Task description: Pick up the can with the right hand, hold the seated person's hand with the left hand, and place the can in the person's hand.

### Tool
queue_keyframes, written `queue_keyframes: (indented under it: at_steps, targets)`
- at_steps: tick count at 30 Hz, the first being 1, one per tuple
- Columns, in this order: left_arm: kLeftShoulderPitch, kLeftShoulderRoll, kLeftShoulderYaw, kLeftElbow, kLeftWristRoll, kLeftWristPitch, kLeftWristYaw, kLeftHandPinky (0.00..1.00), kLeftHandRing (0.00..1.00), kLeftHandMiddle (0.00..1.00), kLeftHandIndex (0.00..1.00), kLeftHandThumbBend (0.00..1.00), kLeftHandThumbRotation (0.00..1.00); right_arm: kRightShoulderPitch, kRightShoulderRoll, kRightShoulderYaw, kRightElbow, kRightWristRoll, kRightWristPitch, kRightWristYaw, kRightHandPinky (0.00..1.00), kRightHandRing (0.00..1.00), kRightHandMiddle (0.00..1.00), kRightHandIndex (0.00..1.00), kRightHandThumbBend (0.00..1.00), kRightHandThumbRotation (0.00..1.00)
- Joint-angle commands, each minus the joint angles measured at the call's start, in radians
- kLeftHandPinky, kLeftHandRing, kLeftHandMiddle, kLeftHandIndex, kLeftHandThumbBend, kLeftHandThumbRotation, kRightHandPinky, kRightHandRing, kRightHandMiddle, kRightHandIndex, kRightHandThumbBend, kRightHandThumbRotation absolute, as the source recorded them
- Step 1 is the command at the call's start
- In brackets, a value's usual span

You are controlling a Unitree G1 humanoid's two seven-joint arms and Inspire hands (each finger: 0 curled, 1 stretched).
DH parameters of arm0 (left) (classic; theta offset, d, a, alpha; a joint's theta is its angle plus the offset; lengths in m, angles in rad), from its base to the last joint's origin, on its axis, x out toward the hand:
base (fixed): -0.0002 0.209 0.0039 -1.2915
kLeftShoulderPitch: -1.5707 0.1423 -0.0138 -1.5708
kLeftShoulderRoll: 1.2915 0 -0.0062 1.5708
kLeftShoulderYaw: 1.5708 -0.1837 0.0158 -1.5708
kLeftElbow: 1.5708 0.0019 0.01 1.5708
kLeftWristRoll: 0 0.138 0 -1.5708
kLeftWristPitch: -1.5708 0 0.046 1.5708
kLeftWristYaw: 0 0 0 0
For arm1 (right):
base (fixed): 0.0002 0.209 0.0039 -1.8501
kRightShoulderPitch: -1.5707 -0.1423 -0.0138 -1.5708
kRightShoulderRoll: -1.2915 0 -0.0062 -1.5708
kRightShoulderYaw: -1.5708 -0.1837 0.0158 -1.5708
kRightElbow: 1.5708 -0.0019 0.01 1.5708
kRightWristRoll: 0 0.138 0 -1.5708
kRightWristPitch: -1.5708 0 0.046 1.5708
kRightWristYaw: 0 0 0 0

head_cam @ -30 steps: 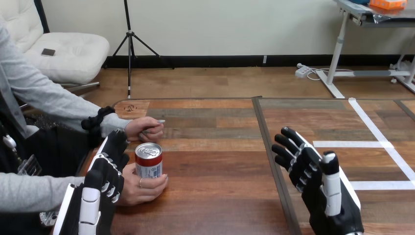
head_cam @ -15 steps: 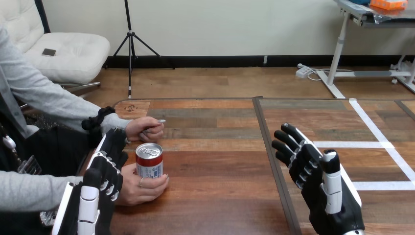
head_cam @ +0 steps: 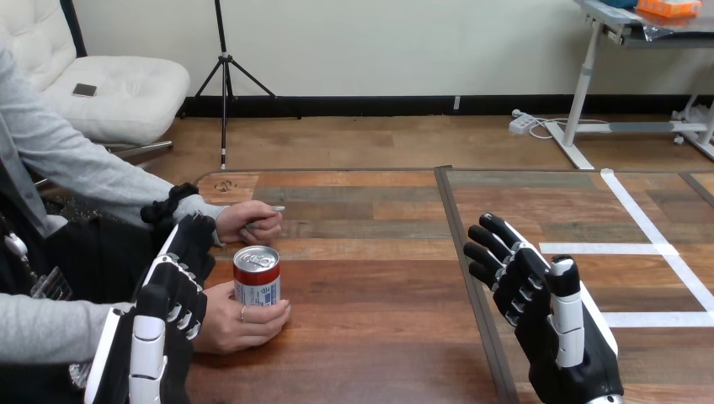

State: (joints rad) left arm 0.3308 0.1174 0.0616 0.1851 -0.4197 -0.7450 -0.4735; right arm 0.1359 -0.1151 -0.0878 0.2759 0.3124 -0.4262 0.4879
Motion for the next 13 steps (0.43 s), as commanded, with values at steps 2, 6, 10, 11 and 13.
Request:
queue_keyframes:
  at_steps: [2, 6, 10, 11, 13]
  targets:
    - [-0.058, -0.011, 0.020, -0.019, 0.001, -0.022, -0.005, 1.00, 0.98, 0.94, 0.92, 0.57, 1.00, -0.071, 0.007, 0.003, -0.022, 0.006, -0.013, 0.011, 0.97, 0.93, 0.92, 0.92, 0.86, 1.00]
    - [-0.062, -0.015, 0.028, -0.010, 0.018, -0.035, 0.011, 1.00, 0.97, 0.93, 0.92, 0.57, 1.00, -0.078, 0.007, -0.001, -0.010, 0.008, -0.017, 0.016, 0.96, 0.93, 0.92, 0.91, 0.85, 1.00]
    - [-0.061, -0.011, 0.030, -0.016, 0.024, -0.029, 0.019, 1.00, 0.95, 0.92, 0.92, 0.57, 1.00, -0.078, 0.005, -0.002, -0.014, 0.006, -0.003, 0.011, 0.96, 0.92, 0.92, 0.91, 0.85, 1.00]
    - [-0.062, -0.010, 0.031, -0.016, 0.021, -0.027, 0.018, 1.00, 0.95, 0.92, 0.92, 0.57, 1.00, -0.078, 0.004, -0.001, -0.018, 0.005, 0.003, 0.008, 0.96, 0.92, 0.91, 0.91, 0.86, 1.00]
    - [-0.065, -0.007, 0.031, -0.016, 0.017, -0.025, 0.014, 1.00, 0.95, 0.92, 0.92, 0.58, 1.00, -0.077, 0.004, -0.001, -0.022, 0.004, 0.008, 0.005, 0.95, 0.92, 0.91, 0.90, 0.87, 1.00]
